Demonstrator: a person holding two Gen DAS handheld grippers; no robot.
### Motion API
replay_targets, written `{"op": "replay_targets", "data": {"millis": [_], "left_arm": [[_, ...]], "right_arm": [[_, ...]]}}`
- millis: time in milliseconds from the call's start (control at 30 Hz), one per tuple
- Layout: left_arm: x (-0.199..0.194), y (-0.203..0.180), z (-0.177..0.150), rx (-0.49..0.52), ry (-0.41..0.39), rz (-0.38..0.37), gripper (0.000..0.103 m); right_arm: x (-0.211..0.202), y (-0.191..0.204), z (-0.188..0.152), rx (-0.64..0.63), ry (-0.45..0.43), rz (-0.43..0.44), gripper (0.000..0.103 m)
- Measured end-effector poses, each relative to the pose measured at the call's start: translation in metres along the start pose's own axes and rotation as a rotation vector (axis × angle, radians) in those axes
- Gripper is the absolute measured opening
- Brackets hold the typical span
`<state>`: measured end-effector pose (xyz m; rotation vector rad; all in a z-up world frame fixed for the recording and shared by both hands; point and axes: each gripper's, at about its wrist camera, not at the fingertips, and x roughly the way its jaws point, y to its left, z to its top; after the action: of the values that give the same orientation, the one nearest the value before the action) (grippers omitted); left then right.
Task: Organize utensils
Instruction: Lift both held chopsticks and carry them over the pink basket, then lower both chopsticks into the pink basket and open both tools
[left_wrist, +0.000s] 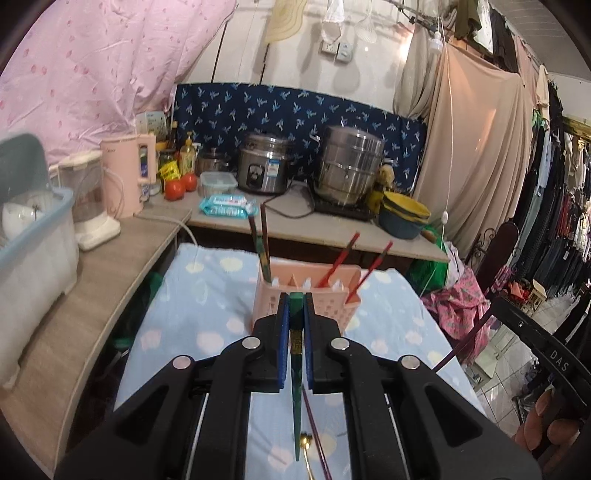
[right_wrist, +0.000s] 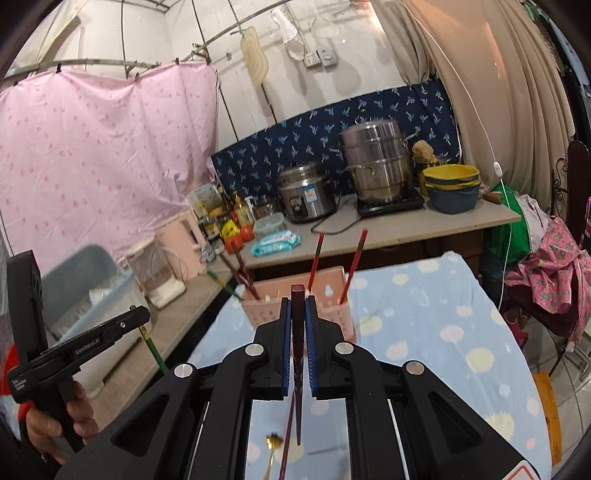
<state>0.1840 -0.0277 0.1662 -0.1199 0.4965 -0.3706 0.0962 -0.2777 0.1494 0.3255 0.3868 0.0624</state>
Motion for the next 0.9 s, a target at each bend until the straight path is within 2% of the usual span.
{"op": "replay_targets", "data": {"millis": [333, 533, 733, 900], "left_arm": [[0.037, -0.011, 0.083, 0.014, -0.13, 0.004, 0.007], [0.057, -0.017, 0.127, 0.031, -0.217, 0.007, 0.007], [0.088, -0.012, 0.138, 0.039, -0.205, 0.04, 0.007], [0.114, 0.001, 0.126, 0.025, -0.148, 0.059, 0.007]], "right_arm": [[0.047, 0.0, 0.075, 0.029, -0.132, 0.01, 0.009], [0.084, 0.009, 0.113, 0.026, -0.169, 0.016, 0.009], [0.131, 0.009, 0.128, 0.036, -0.148, -0.001, 0.009], [0.163, 0.003, 0.114, 0.035, -0.079, -0.023, 0.009]]}}
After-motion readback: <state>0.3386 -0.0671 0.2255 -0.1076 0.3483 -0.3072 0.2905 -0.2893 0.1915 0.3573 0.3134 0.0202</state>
